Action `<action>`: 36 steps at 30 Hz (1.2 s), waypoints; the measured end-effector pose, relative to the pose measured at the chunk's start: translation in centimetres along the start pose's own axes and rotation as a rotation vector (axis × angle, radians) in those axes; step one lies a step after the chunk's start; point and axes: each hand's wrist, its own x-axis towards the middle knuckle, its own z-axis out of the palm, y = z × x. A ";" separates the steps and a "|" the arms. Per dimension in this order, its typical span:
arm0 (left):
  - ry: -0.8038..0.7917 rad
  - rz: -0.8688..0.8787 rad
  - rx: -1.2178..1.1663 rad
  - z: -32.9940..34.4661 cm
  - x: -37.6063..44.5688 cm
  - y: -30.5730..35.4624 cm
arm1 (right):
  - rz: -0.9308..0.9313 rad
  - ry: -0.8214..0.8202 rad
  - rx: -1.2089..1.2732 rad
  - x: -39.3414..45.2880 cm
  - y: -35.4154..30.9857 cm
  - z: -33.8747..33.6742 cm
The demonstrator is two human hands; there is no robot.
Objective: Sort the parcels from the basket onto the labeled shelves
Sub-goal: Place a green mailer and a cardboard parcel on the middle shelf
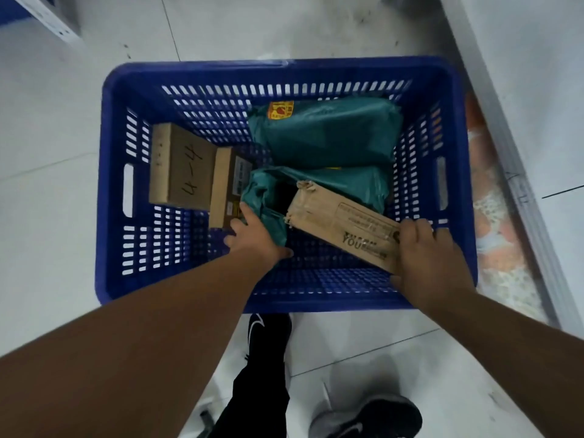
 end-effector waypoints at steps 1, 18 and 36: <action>0.014 -0.015 -0.031 0.4 0.5 0.1 | -0.009 0.004 0.037 0.1 0.2 0.1; 0.117 -0.006 -0.385 -11.0 0.7 -4.0 | -0.213 0.040 0.018 -0.8 1.0 -2.9; 0.193 0.426 -0.527 -35.1 -21.3 2.3 | -0.214 0.042 0.092 -13.5 2.9 -27.1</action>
